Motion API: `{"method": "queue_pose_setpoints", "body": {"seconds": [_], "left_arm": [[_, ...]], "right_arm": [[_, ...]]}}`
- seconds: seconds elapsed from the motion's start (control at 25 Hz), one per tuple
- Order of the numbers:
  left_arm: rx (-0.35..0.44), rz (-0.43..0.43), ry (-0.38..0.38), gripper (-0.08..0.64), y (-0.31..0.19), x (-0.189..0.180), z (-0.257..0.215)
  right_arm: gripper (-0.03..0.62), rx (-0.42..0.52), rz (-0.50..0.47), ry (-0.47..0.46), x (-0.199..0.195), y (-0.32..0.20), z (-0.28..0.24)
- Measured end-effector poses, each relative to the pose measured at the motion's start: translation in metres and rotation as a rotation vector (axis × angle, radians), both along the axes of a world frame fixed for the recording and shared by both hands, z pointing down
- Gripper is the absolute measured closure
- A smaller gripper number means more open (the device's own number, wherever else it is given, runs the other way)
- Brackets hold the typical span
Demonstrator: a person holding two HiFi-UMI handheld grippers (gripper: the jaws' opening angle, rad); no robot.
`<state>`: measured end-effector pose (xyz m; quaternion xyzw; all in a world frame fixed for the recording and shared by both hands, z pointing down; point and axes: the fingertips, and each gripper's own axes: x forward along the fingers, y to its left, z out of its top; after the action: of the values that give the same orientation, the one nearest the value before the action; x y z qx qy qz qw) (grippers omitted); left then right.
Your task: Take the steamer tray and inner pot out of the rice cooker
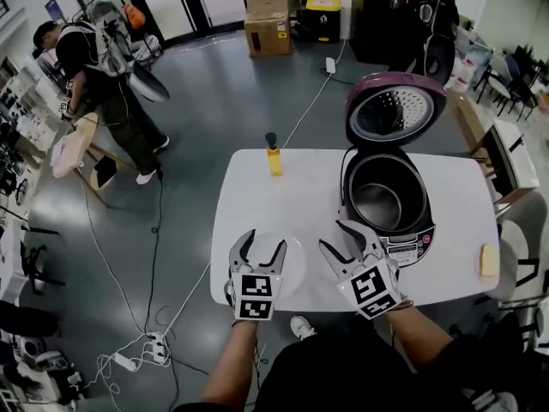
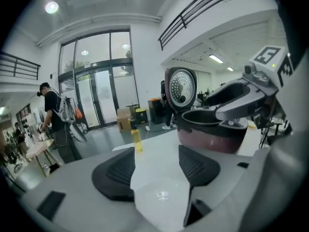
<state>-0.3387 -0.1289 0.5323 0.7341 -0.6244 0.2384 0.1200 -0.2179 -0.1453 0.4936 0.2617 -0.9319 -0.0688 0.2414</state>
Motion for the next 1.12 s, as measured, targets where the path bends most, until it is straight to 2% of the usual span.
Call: {"method": "queue_pose_setpoints", "body": {"seconds": [0.08, 0.24, 0.32, 0.52, 0.68, 0.92, 1.12], "left_arm": [[0.008, 0.02, 0.075, 0.276, -0.008, 0.025, -0.016], [0.013, 0.077, 0.129, 0.265, -0.027, 0.073, -0.04], [0.01, 0.106, 0.182, 0.262, -0.037, 0.095, -0.044], [-0.024, 0.136, 0.397, 0.262, -0.064, 0.138, -0.049], [-0.096, 0.126, 0.545, 0.256, -0.081, 0.162, -0.039], [-0.245, 0.05, 0.884, 0.256, -0.098, 0.179, -0.012], [-0.312, 0.023, 1.028, 0.258, -0.109, 0.186, 0.0]], "right_arm": [[0.406, 0.013, 0.033, 0.004, 0.024, -0.009, -0.009], [0.371, -0.024, 0.121, 0.001, 0.074, -0.033, -0.015], [0.367, -0.057, 0.16, -0.003, 0.099, -0.043, -0.014], [0.36, -0.131, 0.259, -0.035, 0.165, -0.075, -0.014], [0.353, -0.211, 0.331, -0.07, 0.217, -0.099, -0.006], [0.354, -0.511, 0.353, -0.175, 0.263, -0.125, 0.024], [0.353, -0.803, 0.351, -0.343, 0.283, -0.144, 0.045]]}}
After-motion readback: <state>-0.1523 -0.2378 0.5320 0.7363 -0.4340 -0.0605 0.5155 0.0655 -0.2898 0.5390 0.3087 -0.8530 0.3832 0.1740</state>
